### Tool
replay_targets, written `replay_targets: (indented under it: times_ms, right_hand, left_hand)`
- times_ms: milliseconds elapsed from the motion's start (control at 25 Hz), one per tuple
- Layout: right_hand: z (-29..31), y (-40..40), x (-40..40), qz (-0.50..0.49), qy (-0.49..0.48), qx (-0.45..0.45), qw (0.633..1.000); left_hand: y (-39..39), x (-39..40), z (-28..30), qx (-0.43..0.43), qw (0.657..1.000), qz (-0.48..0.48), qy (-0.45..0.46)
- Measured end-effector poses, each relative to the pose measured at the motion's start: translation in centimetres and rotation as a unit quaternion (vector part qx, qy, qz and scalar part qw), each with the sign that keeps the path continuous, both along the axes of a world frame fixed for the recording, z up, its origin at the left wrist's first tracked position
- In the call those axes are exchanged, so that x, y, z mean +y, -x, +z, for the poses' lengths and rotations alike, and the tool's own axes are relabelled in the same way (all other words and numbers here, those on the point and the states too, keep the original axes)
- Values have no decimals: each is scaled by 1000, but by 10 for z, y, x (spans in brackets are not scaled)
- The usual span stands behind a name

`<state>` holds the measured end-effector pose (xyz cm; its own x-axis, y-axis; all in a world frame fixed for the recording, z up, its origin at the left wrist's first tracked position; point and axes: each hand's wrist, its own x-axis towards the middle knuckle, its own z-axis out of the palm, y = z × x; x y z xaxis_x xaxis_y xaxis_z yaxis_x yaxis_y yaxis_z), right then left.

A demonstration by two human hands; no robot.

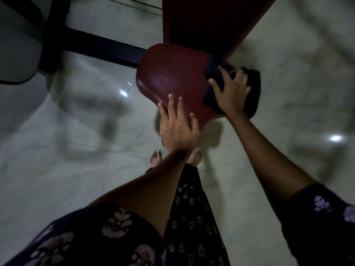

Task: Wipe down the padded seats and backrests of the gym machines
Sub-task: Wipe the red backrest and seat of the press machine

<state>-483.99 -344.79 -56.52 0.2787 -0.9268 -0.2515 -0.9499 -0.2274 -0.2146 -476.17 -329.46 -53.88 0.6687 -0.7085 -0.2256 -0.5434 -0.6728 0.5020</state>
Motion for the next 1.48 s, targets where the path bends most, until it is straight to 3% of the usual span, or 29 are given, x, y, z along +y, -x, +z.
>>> replay_targets:
  times_ms: [120, 200, 400, 520, 680, 840, 960, 1200, 1480]
  right_hand:
    - [5, -2, 37, 76, 43, -49, 995]
    - [3, 12, 15, 140, 68, -39, 987]
    - [0, -10, -7, -48, 48, 29, 997]
    - [9, -19, 33, -38, 44, -9, 998]
    - [21, -17, 90, -73, 32, -67, 995]
    - [39, -1, 125, -69, -54, -196, 977]
    - [68, 25, 142, -25, -114, -212, 970]
    - [153, 60, 181, -98, -65, -263, 957]
    - [256, 95, 210, -138, 4, -307, 942]
  left_hand:
    - [-1, 1, -1, -6, 1000, -4, -6]
    - [-1, 0, 0, -10, 1000, -3, 1]
    - [-2, -4, -3, 12, 1000, -15, -9]
    - [-6, -1, -1, 31, 999, -7, 16]
    - [-16, 1, 2, 118, 990, 20, 73]
    - [-35, 15, 21, 134, 986, -95, 20]
    - [-42, 33, 52, 131, 975, -177, -34]
    - [-25, 73, 147, 121, 946, -302, 0]
    - [-26, 103, 229, 63, 929, -364, 11]
